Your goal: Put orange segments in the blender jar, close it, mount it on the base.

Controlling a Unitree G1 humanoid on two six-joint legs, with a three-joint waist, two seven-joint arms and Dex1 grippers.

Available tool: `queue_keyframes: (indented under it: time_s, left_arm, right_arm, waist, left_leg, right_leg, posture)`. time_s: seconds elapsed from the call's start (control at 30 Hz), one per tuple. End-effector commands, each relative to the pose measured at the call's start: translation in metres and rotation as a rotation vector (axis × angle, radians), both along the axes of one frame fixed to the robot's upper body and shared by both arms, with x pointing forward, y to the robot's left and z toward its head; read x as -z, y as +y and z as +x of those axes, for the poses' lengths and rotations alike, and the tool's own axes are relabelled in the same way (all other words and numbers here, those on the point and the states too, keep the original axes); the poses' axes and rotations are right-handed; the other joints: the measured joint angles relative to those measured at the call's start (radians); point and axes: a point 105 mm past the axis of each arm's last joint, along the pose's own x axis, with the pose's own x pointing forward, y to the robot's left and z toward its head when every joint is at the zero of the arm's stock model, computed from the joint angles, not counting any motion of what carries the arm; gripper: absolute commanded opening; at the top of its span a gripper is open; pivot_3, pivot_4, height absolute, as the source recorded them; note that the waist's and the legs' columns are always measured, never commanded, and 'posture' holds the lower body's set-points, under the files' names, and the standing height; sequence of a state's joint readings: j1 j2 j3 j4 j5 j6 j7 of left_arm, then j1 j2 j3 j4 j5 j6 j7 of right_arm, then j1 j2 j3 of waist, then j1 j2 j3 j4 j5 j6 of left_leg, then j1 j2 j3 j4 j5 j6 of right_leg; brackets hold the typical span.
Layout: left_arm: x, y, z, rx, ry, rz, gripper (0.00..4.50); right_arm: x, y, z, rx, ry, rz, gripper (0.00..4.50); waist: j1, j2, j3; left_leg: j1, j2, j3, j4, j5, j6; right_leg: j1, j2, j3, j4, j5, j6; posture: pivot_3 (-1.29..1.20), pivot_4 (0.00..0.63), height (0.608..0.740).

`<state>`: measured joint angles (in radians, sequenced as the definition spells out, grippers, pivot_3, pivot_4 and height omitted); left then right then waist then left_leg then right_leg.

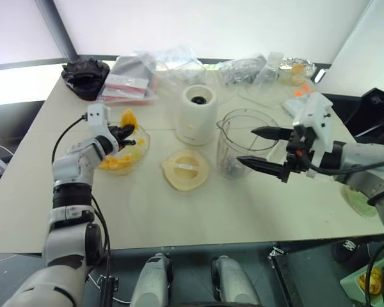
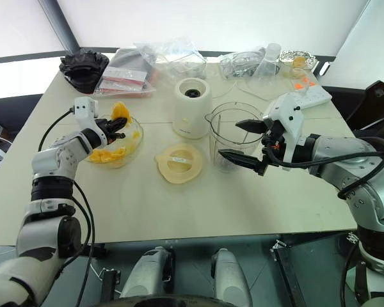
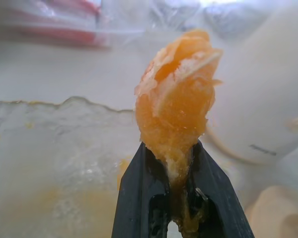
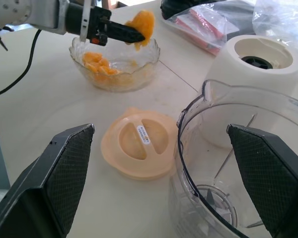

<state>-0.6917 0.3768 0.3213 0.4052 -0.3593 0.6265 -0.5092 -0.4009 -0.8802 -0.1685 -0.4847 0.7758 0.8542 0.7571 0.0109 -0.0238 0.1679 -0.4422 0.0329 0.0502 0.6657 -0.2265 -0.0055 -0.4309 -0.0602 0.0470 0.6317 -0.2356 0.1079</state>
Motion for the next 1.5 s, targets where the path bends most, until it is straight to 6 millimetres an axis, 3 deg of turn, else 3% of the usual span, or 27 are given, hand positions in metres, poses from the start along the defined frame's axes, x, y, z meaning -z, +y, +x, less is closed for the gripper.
queue_keyframes:
  time_s: [0.03,0.17,0.37,0.6,0.73,0.9,1.07,1.33,1.43,1.5]
  left_arm:
    - [-0.044,-0.008,-0.009,0.029,-0.172,-0.049,0.26]
    - [-0.083,-0.032,-0.019,0.142,-0.283,-0.005,0.26]
    - [-0.148,-0.07,-0.016,0.352,-0.408,0.061,0.26]
    - [-0.186,-0.135,-0.009,0.661,-0.455,0.139,0.26]
    - [-0.184,-0.177,-0.018,0.898,-0.457,0.185,0.26]
    - [-0.167,-0.203,-0.023,1.059,-0.42,0.247,0.26]
    - [-0.138,-0.234,-0.026,1.167,-0.35,0.333,0.26]
    - [-0.107,-0.247,-0.021,1.167,-0.292,0.493,0.26]
    - [-0.105,-0.248,-0.017,1.136,-0.29,0.508,1.11]
    - [-0.104,-0.248,-0.017,1.13,-0.293,0.513,2.08]
  right_arm:
    - [-0.012,0.002,0.0,-0.016,-0.059,0.004,4.5]
    - [-0.012,0.001,0.0,-0.008,-0.071,0.005,4.5]
    - [-0.012,-0.001,-0.003,0.046,-0.103,0.038,4.5]
    - [-0.006,-0.009,-0.015,0.173,-0.146,0.076,4.5]
    - [-0.003,-0.022,-0.028,0.287,-0.174,0.094,4.5]
    - [0.0,-0.025,-0.043,0.382,-0.204,0.106,4.5]
    - [0.0,-0.035,-0.061,0.515,-0.246,0.129,4.5]
    - [0.002,-0.04,-0.071,0.581,-0.256,0.133,4.5]
    - [0.002,-0.042,-0.074,0.599,-0.259,0.139,4.5]
    - [0.003,-0.042,-0.075,0.602,-0.255,0.14,4.5]
  waist:
    - [0.001,0.0,0.0]
    - [0.001,0.0,0.0]
    - [0.001,0.0,0.0]
    - [0.001,0.0,0.0]
    - [0.001,0.0,0.0]
    - [-0.002,0.0,0.0]
    - [0.001,0.0,0.0]
    - [0.001,0.0,0.0]
    - [0.0,0.0,0.0]
    - [0.001,0.0,0.0]
  left_leg:
    - [0.0,0.0,0.0,0.0,0.0,0.0]
    - [0.0,-0.001,0.001,0.0,0.0,0.0]
    - [0.0,-0.002,0.0,0.001,0.0,0.0]
    - [0.0,-0.002,-0.001,0.001,0.0,0.0]
    - [-0.001,-0.002,-0.001,0.0,0.0,0.0]
    - [-0.001,-0.002,-0.001,0.0,0.0,0.0]
    - [-0.001,-0.001,-0.003,0.0,0.0,0.0]
    - [-0.001,-0.001,-0.003,0.0,0.0,0.001]
    - [-0.001,-0.001,-0.003,0.0,0.0,0.001]
    - [-0.001,0.0,-0.003,0.0,0.0,0.001]
  right_leg:
    - [0.0,0.0,0.0,0.0,0.0,0.0]
    - [0.001,0.0,-0.001,0.0,-0.001,-0.001]
    - [0.001,0.004,-0.001,-0.001,0.0,-0.001]
    - [0.001,0.005,-0.001,-0.001,-0.001,0.0]
    - [0.001,0.006,0.0,-0.002,-0.001,-0.001]
    - [0.001,0.006,0.0,-0.003,-0.002,-0.001]
    - [0.001,0.009,0.0,-0.003,-0.002,-0.002]
    - [0.001,0.008,0.001,-0.003,-0.002,-0.002]
    - [0.001,0.008,0.001,-0.003,-0.002,-0.002]
    - [0.001,0.008,0.001,-0.003,-0.002,-0.002]
  posture:
    - [0.0,0.15,0.74]
    - [0.0,0.15,0.74]
    - [0.0,0.15,0.74]
    - [0.0,0.15,0.74]
    - [0.0,0.15,0.74]
    - [0.0,0.15,0.74]
    - [0.0,0.15,0.74]
    - [0.0,0.15,0.74]
    - [0.0,0.15,0.74]
    - [0.0,0.15,0.74]
